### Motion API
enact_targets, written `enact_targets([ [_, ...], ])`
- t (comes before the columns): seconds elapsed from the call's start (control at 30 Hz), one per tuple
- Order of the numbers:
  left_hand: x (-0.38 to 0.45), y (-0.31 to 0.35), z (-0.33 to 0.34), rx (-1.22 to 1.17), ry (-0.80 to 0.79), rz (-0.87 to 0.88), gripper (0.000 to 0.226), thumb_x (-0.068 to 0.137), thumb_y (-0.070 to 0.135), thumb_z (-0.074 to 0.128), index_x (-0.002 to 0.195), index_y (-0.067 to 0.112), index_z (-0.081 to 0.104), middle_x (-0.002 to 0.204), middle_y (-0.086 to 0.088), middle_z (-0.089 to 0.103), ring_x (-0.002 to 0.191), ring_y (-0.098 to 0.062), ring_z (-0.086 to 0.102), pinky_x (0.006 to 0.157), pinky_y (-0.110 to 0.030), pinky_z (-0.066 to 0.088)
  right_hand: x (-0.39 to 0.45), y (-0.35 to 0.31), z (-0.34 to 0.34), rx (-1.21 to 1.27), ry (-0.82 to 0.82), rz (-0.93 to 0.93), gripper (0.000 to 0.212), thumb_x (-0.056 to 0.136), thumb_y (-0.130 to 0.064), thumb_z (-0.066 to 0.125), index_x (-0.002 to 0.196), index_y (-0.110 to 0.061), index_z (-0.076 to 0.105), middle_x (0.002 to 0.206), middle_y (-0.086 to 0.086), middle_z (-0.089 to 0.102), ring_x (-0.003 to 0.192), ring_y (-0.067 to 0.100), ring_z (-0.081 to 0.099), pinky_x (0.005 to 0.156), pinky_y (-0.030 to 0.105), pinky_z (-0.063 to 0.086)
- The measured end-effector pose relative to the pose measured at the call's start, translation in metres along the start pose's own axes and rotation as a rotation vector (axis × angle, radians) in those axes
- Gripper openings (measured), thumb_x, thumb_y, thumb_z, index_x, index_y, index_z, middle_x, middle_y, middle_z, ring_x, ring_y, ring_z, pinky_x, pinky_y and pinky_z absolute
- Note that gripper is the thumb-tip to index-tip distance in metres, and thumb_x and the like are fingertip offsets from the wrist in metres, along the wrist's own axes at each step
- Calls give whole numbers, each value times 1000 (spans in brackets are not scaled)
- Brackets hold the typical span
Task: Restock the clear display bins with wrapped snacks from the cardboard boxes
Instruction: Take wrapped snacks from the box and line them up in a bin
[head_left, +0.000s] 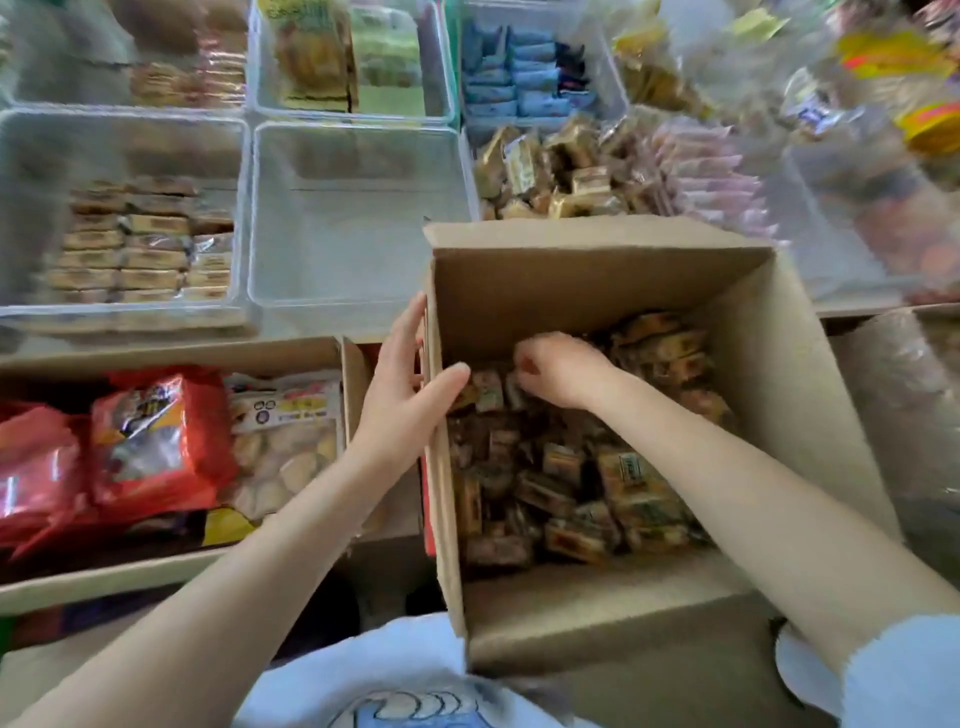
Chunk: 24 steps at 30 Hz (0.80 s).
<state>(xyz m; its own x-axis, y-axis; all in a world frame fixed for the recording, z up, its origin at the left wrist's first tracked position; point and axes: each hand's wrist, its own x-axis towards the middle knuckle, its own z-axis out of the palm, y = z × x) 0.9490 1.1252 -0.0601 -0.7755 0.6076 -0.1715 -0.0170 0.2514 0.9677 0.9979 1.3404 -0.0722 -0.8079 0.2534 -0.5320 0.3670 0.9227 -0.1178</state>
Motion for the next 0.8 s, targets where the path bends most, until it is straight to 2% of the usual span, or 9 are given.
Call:
enact_targets([
  [0.07,-1,0,2,-43,24,-16,79,85,43,61,156,40,27,154,23,38,135,5,41,108,-24,42,10,13,20,-175,-76,38,27,100,-27,50,122,-18,62,123,8,61,111,32,60,84,39,48],
  [0.2,-3,1,6,-109,30,-48,77,83,49,62,152,47,30,150,10,49,134,-14,51,109,-47,46,13,29,62,-315,-335,236,63,101,-37,50,154,-12,28,140,10,52,118,33,58,83,38,52],
  [0.3,-6,5,8,-120,47,-63,75,82,50,62,151,46,33,149,10,50,133,-12,51,112,-48,43,16,35,67,-211,-367,181,76,98,-26,58,157,-9,12,140,12,51,114,32,59,88,39,54],
  [0.37,-6,8,10,-123,47,-60,74,85,46,62,153,44,32,148,10,51,131,-7,52,110,-39,45,16,38,44,4,-423,110,82,95,-32,62,157,-13,12,135,12,54,103,27,63,82,36,57],
  [0.47,-7,10,11,-137,41,-63,75,88,36,60,156,36,30,145,16,52,126,1,54,102,-23,47,7,42,4,707,-504,75,54,97,-19,55,148,-17,36,125,14,61,98,28,72,83,43,61],
  [0.53,-8,7,10,-127,34,-69,75,88,38,61,156,38,30,145,20,52,129,-2,53,110,-35,44,-4,43,-17,1162,-581,-37,39,100,-10,40,139,-10,44,122,22,63,105,37,69,88,49,58],
  [0.6,-8,4,8,-129,22,-76,75,86,46,63,154,43,31,145,20,52,132,-6,52,113,-46,41,-17,39,-35,1444,-645,-205,38,101,-16,33,135,-6,48,119,28,61,111,45,62,89,52,56],
  [0.7,-7,4,4,-86,-1,-69,76,83,57,61,152,48,31,147,21,50,132,-7,52,112,-47,42,-29,20,-59,1577,-614,-353,48,102,-34,32,135,-5,50,113,27,59,107,47,59,82,48,54],
  [0.8,-2,1,-11,-23,4,-84,72,81,67,54,148,50,35,141,26,50,128,1,51,109,-33,40,-31,-5,-81,1548,-519,-391,54,101,-43,34,134,-5,52,107,25,62,98,44,62,79,46,54],
])
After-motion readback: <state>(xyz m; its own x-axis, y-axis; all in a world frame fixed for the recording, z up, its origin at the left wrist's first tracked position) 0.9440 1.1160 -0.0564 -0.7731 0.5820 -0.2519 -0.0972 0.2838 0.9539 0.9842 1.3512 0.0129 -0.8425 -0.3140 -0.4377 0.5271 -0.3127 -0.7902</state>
